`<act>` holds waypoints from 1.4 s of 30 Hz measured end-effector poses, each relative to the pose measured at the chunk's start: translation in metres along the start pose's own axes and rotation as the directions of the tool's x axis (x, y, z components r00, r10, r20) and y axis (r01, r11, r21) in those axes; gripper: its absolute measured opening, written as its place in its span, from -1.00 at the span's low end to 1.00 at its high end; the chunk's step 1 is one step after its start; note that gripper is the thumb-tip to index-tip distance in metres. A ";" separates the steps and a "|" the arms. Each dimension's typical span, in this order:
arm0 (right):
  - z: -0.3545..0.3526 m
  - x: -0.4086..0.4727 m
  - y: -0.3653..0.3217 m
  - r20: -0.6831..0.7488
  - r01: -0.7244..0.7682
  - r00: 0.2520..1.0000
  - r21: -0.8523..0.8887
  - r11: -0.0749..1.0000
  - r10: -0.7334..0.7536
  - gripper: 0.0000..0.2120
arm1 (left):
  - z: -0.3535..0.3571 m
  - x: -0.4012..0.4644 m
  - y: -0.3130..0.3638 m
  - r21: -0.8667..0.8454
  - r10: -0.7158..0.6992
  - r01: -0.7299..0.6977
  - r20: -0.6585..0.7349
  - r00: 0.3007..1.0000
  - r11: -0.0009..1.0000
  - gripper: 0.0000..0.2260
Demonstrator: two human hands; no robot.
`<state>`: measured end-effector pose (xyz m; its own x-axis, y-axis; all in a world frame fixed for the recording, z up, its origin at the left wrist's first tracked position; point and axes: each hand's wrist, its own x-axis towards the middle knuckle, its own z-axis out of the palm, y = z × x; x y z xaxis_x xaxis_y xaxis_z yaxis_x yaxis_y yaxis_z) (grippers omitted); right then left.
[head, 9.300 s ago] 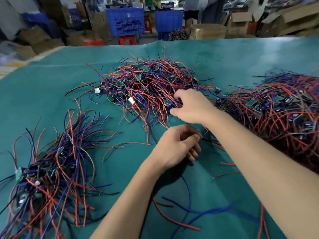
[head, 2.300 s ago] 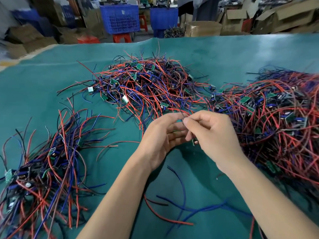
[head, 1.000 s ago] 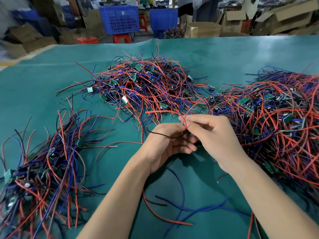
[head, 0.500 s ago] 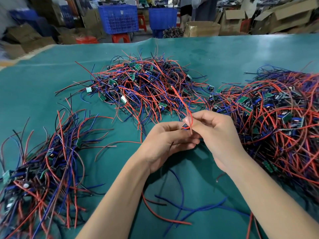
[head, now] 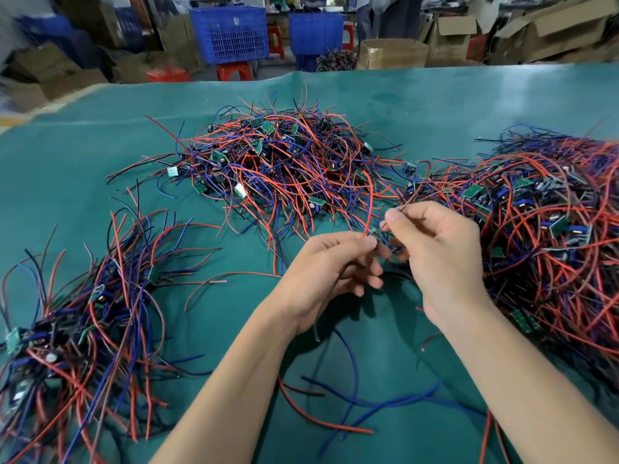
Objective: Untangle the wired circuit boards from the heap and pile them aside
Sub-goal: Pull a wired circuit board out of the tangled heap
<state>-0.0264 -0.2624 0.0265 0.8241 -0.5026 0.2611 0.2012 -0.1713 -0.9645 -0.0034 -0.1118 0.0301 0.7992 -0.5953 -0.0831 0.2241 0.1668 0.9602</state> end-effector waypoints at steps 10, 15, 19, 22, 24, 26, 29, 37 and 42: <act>0.006 -0.006 0.003 0.243 0.035 0.970 -0.106 0.994 -0.008 -0.81 | -0.005 0.002 -0.001 -0.052 0.040 -0.042 -0.036 0.999 0.998 -0.80; 0.005 -0.007 -0.002 0.252 0.115 0.964 -0.100 0.988 -0.086 -0.87 | -0.008 0.001 0.003 -0.142 -0.002 0.002 -0.005 1.000 0.990 -0.72; 0.002 -0.007 -0.007 0.235 0.207 0.959 -0.193 0.959 -0.160 -0.90 | -0.007 0.003 0.005 -0.240 -0.092 0.087 -0.009 0.996 0.967 -0.67; 0.005 -0.009 -0.008 0.250 0.285 0.942 -0.246 0.926 -0.224 -0.90 | -0.008 0.004 0.002 -0.163 -0.046 0.038 -0.045 0.998 0.986 -0.68; 0.006 -0.009 -0.009 0.234 0.305 0.940 -0.243 0.921 -0.250 -0.86 | -0.010 0.002 0.001 -0.177 -0.008 0.005 -0.016 1.000 0.984 -0.81; 0.004 -0.007 -0.008 0.211 0.263 0.952 -0.206 0.943 -0.220 -0.85 | -0.011 0.001 0.000 -0.174 0.029 -0.023 0.034 0.999 0.985 -0.91; 0.002 -0.004 -0.008 0.176 0.209 0.968 -0.187 0.960 -0.176 -0.83 | -0.007 0.002 -0.002 -0.151 0.022 -0.015 0.045 0.999 0.988 -0.87; 0.001 -0.003 -0.011 0.169 -0.116 0.981 0.150 0.982 0.090 -0.80 | -0.005 0.002 -0.002 0.001 0.078 -0.078 -0.029 0.997 0.997 -0.78; -0.007 0.004 -0.022 0.199 -0.275 0.957 0.391 0.878 0.211 -0.74 | -0.004 0.000 0.001 0.054 0.081 -0.083 0.038 0.996 0.995 -0.76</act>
<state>-0.0313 -0.2670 0.0487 0.9366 -0.3484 0.0383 0.1571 0.3195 -0.9345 -0.0012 -0.1079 0.0296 0.7930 -0.6092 0.0046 0.1266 0.1722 0.9769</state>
